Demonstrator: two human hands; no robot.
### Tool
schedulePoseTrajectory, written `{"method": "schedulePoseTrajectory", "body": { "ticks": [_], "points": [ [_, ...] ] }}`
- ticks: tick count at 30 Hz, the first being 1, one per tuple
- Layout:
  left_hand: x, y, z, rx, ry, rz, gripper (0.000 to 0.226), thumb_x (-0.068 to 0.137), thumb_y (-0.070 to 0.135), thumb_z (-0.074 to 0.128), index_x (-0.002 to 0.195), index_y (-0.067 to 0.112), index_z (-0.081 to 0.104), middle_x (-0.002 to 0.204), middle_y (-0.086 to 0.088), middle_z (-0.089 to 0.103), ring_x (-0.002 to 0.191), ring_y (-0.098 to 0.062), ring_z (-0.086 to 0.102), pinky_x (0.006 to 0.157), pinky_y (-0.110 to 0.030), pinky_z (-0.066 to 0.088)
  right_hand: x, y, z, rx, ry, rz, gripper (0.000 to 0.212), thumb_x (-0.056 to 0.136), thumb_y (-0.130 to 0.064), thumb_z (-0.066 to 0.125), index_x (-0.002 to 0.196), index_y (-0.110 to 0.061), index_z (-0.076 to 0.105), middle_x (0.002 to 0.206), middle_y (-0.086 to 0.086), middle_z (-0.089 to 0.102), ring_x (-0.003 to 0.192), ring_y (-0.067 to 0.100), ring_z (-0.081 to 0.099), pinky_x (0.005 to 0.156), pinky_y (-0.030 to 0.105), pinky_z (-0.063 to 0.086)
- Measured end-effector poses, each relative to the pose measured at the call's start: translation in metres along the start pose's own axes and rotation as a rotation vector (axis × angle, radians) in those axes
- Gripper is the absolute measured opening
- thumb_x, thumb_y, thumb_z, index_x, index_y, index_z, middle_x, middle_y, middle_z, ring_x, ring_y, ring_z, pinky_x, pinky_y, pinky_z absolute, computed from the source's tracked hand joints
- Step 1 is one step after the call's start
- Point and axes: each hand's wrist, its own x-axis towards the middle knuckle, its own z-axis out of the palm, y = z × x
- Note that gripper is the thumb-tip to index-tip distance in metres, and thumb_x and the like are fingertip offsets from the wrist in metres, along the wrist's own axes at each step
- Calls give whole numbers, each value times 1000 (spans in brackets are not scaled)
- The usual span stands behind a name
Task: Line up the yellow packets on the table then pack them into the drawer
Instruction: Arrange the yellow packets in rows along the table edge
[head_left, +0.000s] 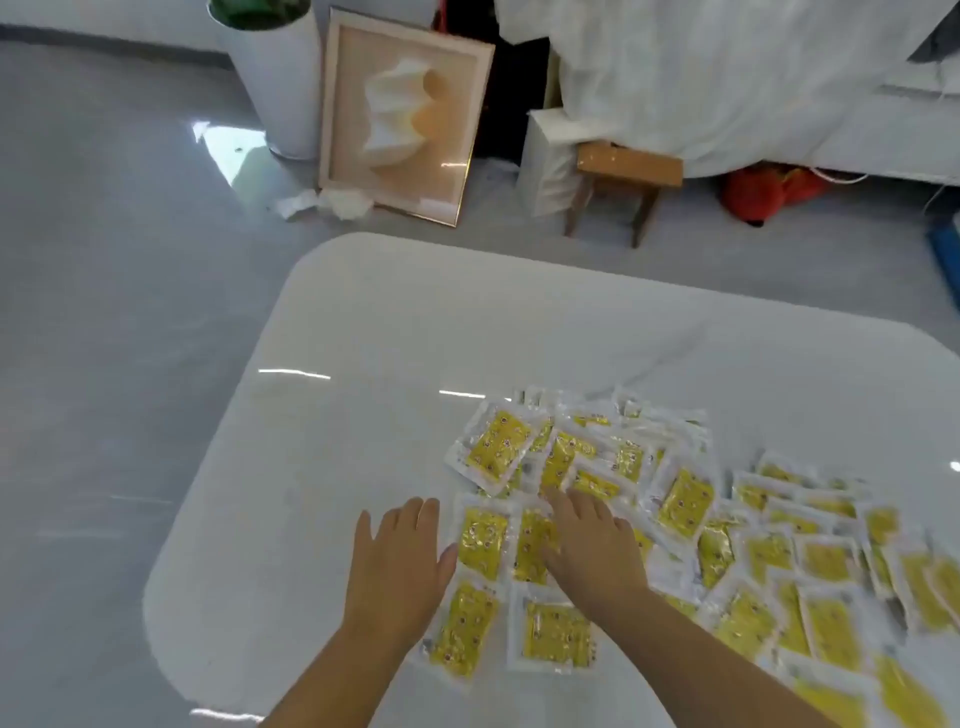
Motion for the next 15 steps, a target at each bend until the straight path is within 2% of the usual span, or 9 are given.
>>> {"method": "schedulePoseTrajectory", "body": {
  "ticks": [1,2,3,5,9,12,15],
  "points": [
    [8,5,11,-8,20,-6,49,94,47,38,123,15,61,117,-1,65,99,-22,66,91,-47,50,8,7,3,1,9,7,64,96,-40,49,150,-25,16,155,3,24,144,24,21,111,45,31],
    [17,13,15,-28,-62,-6,50,96,48,38,132,17,52,129,1,58,110,-21,60,97,-42,46,18,13,5,10,36,22,65,95,-41,52,148,-25,18,155,3,24,144,24,20,112,46,30],
    [27,19,21,-10,-77,14,52,98,49,36,140,19,41,139,3,48,120,-19,52,102,-38,42,28,20,8,-1,59,19,66,94,-42,54,148,-25,20,156,3,22,145,25,18,113,47,27],
    [50,33,24,-52,-115,11,56,99,49,35,146,21,26,148,3,33,132,-18,38,106,-34,37,53,32,4,26,115,16,68,92,-45,54,148,-26,20,159,2,15,148,26,8,116,52,16],
    [99,54,32,-106,-112,-37,71,96,51,44,152,21,12,160,-6,11,146,-25,16,112,-38,32,108,60,-10,42,170,10,78,90,-58,48,152,-31,9,162,-1,0,149,28,-6,115,61,5],
    [134,65,45,-174,-93,-88,81,94,57,44,153,26,-1,162,-9,-5,148,-30,4,117,-45,25,149,76,-20,39,83,-78,86,87,-71,40,152,-36,-4,162,-4,-11,148,30,-14,114,66,4],
    [152,70,61,-193,-142,-82,78,94,60,40,152,35,-6,161,-7,-11,148,-32,-3,117,-51,19,169,81,-18,38,-20,-137,87,82,-80,32,150,-43,-5,162,-8,-10,148,30,-9,111,69,8]
  ]
}}
